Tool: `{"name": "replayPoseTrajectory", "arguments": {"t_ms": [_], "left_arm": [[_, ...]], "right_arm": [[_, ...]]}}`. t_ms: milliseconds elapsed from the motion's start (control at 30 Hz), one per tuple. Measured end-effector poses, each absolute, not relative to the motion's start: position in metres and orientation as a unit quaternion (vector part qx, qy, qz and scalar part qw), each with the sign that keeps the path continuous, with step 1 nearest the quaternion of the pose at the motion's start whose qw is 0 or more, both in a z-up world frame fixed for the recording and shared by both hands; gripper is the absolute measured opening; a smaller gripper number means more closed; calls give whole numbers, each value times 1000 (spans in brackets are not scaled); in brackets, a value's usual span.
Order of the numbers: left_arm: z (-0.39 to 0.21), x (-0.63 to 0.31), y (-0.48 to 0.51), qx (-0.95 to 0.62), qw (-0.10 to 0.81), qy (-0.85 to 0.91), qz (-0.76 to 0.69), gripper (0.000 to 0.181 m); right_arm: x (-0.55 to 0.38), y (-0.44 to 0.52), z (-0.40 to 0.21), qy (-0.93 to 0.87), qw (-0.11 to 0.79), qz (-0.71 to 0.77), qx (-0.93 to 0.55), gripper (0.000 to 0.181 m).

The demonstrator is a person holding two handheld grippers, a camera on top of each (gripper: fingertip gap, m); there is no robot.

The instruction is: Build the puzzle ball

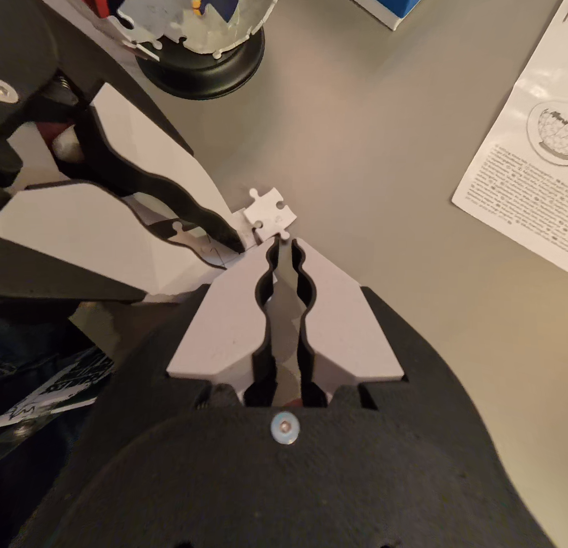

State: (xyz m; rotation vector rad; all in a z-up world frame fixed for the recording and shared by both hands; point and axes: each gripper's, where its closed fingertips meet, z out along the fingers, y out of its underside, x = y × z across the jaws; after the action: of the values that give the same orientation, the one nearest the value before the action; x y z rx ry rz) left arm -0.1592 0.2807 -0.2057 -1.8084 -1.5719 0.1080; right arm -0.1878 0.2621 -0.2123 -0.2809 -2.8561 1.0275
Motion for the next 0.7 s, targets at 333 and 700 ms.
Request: {"name": "replayPoseTrajectory", "arguments": {"t_ms": [333,700], "left_arm": [[-206,-160,281,-701,367,-610,40,26],[-205,-162,278,-691,370,-620,37,25]], "right_arm": [[-191,250,-189,-931,-3,364,-4,8],[-174,242,-211,-942,-81,314,90,0]]}}
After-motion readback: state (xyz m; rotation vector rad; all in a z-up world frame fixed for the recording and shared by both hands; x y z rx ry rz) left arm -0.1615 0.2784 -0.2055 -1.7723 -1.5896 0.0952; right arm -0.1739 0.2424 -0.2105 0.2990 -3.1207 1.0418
